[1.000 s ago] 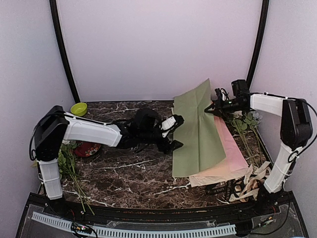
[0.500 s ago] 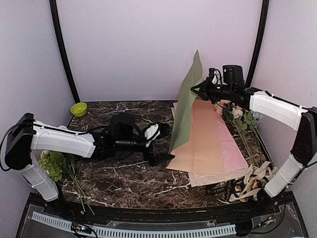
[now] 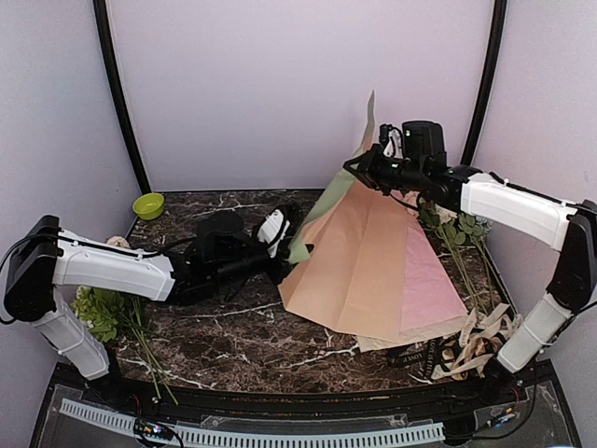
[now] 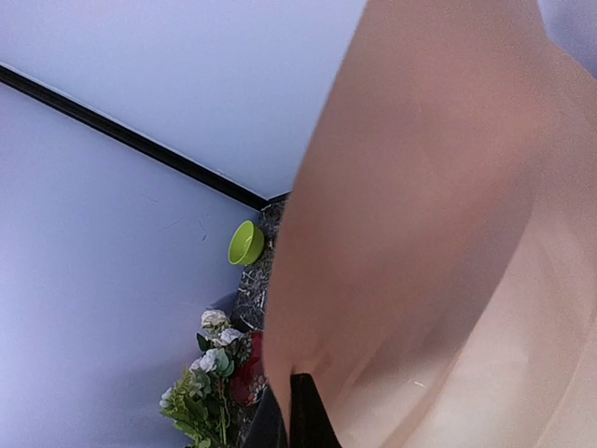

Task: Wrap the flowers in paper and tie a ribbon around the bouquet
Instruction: Pass from the right arm to the left

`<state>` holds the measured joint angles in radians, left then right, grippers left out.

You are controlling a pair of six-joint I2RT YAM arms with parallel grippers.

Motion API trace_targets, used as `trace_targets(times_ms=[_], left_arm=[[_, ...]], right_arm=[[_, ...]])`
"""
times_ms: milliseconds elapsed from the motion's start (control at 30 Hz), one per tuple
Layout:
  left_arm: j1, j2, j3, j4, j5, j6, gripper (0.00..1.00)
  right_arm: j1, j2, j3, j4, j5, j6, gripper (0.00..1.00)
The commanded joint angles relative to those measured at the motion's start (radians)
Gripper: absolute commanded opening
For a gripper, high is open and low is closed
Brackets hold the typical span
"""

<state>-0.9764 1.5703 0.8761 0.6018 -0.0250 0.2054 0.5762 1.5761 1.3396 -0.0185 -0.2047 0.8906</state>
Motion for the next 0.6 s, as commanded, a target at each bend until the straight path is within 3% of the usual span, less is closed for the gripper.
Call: trace_targets(times_ms=[0, 67, 267, 333, 400, 567], left_arm=[[-0.001, -0.059, -0.035, 0.079, -0.202, -0.143, 0.0], [0.008, -0.088, -0.062, 0.089, -0.226, -0.206, 0.0], [0.139, -0.203, -0.147, 0.009, -0.164, -0.521, 0.0], [0.198, -0.233, -0.184, -0.017, -0.161, -0.614, 0.0], [0.249, -0.247, -0.203, -0.037, -0.154, -0.639, 0.0], [0.394, -0.229, -0.22, -0.119, -0.067, -0.781, 0.0]], right_arm=[[0.017, 0.042, 0.044, 0.019, -0.009, -0.035, 0.0], [0.017, 0.07, 0.066, 0.005, -0.027, -0.074, 0.0], [-0.031, 0.116, 0.143, -0.105, -0.089, -0.244, 0.43], [-0.063, 0.116, 0.136, -0.11, -0.138, -0.294, 0.53], [-0.1, 0.121, 0.124, -0.108, -0.186, -0.33, 0.59], [-0.172, 0.17, 0.121, -0.186, -0.226, -0.413, 0.61]])
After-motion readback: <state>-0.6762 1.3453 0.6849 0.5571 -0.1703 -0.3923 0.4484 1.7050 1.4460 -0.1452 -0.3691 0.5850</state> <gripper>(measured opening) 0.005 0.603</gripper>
